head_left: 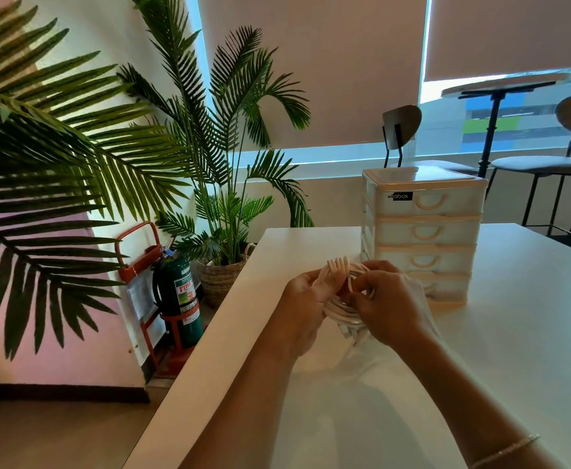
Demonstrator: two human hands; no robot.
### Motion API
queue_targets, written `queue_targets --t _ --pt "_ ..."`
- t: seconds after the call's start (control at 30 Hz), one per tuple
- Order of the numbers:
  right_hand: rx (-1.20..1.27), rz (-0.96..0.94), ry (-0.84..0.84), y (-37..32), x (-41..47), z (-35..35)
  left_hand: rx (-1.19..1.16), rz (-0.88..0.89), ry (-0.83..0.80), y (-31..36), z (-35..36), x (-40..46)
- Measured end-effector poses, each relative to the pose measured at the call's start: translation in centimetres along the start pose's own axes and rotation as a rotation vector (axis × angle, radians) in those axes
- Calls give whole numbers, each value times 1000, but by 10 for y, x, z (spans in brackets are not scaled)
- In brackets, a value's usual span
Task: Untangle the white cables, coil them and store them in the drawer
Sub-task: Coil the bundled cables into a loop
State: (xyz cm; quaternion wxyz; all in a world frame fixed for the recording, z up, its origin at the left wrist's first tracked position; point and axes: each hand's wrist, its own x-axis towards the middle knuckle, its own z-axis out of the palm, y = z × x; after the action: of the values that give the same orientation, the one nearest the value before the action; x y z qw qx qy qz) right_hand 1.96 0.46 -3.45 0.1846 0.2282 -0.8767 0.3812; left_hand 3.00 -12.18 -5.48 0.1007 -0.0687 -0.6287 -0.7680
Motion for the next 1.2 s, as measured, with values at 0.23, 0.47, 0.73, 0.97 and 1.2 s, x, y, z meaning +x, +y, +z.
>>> queue_targets --t 0.23,0.47,0.73,0.97,1.2 --pt "-49 -84 -17 1 0 7 136 -8 179 -3 3 3" --pt "-41 -86 -93 1 0 5 302 99 181 -5 -1 -1" --pt "586 244 -228 -7 0 -12 345 151 145 -2 -4 -2" --pt "810 235 -150 -6 4 -31 397 109 180 -2 -8 -2" --pt "841 157 -33 -8 5 -39 489 123 156 -4 -6 -5"
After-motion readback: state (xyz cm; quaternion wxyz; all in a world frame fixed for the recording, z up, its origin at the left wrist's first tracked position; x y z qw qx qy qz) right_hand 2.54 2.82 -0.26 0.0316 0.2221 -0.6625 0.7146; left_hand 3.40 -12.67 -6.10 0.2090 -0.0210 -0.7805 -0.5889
